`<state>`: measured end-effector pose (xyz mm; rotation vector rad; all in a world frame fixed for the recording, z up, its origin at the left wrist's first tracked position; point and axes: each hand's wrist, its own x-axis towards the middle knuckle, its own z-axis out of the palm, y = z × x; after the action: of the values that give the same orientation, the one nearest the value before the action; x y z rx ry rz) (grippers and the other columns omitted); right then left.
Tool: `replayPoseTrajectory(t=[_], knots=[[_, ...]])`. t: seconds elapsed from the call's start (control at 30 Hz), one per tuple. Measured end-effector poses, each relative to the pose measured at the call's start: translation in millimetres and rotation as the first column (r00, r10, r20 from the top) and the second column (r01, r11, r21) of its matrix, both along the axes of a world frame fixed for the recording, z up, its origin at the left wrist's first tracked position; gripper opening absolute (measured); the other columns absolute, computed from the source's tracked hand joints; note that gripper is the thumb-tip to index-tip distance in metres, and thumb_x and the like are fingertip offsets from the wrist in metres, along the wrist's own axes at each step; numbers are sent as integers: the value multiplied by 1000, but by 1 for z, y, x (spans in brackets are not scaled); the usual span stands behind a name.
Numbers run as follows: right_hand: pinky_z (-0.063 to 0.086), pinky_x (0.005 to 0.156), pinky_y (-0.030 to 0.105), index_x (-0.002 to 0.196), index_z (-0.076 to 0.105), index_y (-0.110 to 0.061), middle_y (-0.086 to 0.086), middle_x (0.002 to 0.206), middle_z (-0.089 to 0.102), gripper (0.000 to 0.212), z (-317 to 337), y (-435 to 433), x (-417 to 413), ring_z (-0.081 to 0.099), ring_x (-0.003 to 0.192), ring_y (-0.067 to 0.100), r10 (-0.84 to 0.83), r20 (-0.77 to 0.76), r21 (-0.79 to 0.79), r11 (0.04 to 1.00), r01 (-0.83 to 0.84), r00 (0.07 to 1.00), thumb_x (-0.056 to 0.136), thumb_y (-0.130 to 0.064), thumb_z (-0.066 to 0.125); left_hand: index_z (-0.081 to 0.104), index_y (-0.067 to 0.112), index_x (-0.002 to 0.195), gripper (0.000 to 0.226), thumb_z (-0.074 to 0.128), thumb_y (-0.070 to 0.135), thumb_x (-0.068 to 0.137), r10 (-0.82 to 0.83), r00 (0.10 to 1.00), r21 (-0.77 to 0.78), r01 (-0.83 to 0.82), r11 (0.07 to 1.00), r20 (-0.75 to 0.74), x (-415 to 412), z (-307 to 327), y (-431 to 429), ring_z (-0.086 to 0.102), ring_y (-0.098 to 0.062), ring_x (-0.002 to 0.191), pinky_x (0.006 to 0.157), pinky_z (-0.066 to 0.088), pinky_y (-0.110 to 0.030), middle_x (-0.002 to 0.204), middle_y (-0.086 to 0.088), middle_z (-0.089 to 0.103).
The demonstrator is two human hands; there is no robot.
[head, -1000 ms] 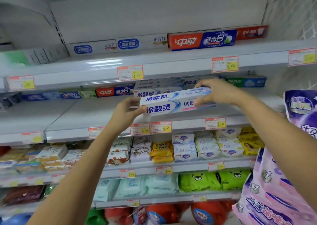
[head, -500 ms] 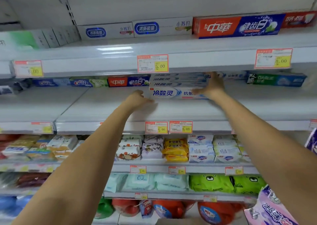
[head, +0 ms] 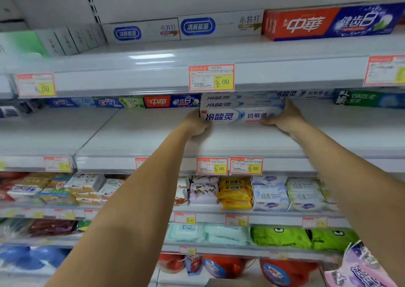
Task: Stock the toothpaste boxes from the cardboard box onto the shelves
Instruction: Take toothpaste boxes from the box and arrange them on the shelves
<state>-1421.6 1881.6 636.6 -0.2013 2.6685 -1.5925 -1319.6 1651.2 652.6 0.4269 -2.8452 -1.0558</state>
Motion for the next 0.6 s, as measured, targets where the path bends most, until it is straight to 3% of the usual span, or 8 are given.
replayPoseTrajectory(t=[0.07, 0.17, 0.27, 0.33, 0.37, 0.43, 0.5, 0.6], knots=[[36, 92, 24, 153, 0, -15, 7, 151, 35, 113, 3, -2, 6, 43, 130, 27, -21, 14, 39, 999, 21, 1000, 74, -21, 81, 55, 6, 119, 26, 50, 12, 95, -4, 1000, -31, 4, 1000, 12, 2, 2, 2, 53, -24, 97, 81, 37, -27, 117, -15, 62], [37, 83, 24, 152, -7, -15, 10, 152, 32, 116, 13, -2, 18, 44, 128, 30, -47, 13, 103, 994, 46, 999, 76, -27, 79, 54, 6, 118, 25, 48, 12, 95, 17, 999, -89, -13, 996, 45, 7, 4, 6, 53, -26, 98, 80, 37, -27, 118, -15, 61], [39, 81, 17, 146, 27, -5, 18, 138, 44, 89, 22, 6, 46, 50, 119, 30, -3, -264, 219, 974, 63, 964, 76, -25, 78, 50, 3, 125, 33, 51, 17, 96, 100, 995, -142, -103, 985, -32, 30, 5, 16, 56, -28, 103, 76, 39, -27, 121, -17, 59], [38, 74, 9, 130, 49, -8, 13, 120, 55, 54, 23, 13, 80, 56, 102, 22, 80, -489, 195, 981, 19, 869, 83, -20, 71, 46, 5, 133, 41, 51, 23, 97, 146, 934, -114, -192, 975, -325, 62, -1, 30, 60, -23, 101, 76, 39, -24, 120, -12, 60], [40, 69, 13, 122, 55, -12, 8, 105, 60, 40, 23, 16, 100, 58, 88, 16, 110, -523, 178, 984, -18, 845, 86, -23, 68, 51, 8, 131, 38, 51, 25, 97, 135, 863, -66, -190, 980, -487, 82, -6, 39, 62, -13, 94, 76, 41, -22, 115, -6, 62], [39, 56, 20, 99, 63, -16, 1, 64, 58, 20, 16, 22, 136, 50, 54, 6, 181, -505, 181, 978, -102, 844, 90, -33, 62, 68, 12, 105, 22, 52, 26, 97, 49, 748, 3, -63, 998, -662, 119, -24, 56, 57, 4, 81, 69, 48, -23, 99, 7, 63], [31, 49, 23, 79, 65, -13, -5, 43, 43, 30, 2, 28, 162, 42, 40, 8, 224, -463, 211, 968, -139, 857, 91, -40, 59, 68, 7, 74, 31, 53, 23, 96, -52, 738, 12, 81, 997, -672, 145, -53, 67, 57, -2, 74, 60, 48, -24, 79, 5, 61], [30, 49, 26, 70, 66, -10, -8, 43, 41, 42, -35, 35, 184, 41, 40, 6, 273, -370, 245, 951, -190, 888, 90, -45, 56, 56, 1, 61, 45, 53, 31, 94, -151, 826, 33, 201, 979, -543, 169, -108, 70, 52, -14, 64, 57, 41, -30, 64, -7, 55]])
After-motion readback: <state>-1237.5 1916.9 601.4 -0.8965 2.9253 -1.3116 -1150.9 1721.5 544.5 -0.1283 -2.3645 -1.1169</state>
